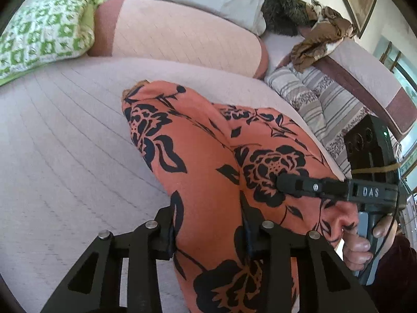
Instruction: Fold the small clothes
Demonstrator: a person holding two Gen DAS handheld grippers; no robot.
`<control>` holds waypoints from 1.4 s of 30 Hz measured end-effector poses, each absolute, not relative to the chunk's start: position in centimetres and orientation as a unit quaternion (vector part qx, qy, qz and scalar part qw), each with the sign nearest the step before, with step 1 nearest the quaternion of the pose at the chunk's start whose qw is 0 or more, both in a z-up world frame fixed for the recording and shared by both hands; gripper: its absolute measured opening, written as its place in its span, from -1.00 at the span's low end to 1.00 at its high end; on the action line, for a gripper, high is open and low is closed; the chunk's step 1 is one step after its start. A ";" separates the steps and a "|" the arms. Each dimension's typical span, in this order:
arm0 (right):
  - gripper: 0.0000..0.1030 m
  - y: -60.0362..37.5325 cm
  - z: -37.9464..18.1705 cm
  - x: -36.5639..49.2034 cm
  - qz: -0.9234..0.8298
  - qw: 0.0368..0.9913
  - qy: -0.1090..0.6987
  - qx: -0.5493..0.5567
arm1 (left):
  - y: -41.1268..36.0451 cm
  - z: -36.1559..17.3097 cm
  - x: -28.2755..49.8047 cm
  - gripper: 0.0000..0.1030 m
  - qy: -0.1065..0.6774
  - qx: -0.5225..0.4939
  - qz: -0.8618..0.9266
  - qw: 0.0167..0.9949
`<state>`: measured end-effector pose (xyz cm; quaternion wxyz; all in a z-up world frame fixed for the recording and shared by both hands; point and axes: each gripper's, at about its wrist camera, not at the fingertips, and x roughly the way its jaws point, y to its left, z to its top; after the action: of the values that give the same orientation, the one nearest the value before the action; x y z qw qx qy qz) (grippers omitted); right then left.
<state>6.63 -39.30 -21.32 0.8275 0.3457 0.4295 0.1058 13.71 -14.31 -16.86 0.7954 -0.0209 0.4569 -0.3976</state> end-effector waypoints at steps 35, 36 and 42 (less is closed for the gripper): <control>-0.04 -27.4 -22.8 14.8 0.127 0.820 0.467 0.305 | -5.6 -17.7 16.4 -0.19 0.469 0.013 -0.262 0.843; -0.02 -27.6 -22.9 15.1 0.127 0.817 0.468 0.312 | -5.6 -17.8 16.4 -0.15 0.471 0.015 -0.260 0.843; 0.18 -28.4 -24.1 14.8 0.120 0.809 0.478 0.320 | -5.3 -18.7 17.1 0.17 0.493 0.018 -0.237 0.837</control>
<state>14.81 -28.37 -24.11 0.8091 0.3202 0.4779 0.1201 17.09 -5.35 -18.70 0.8369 0.0184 0.4930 -0.2371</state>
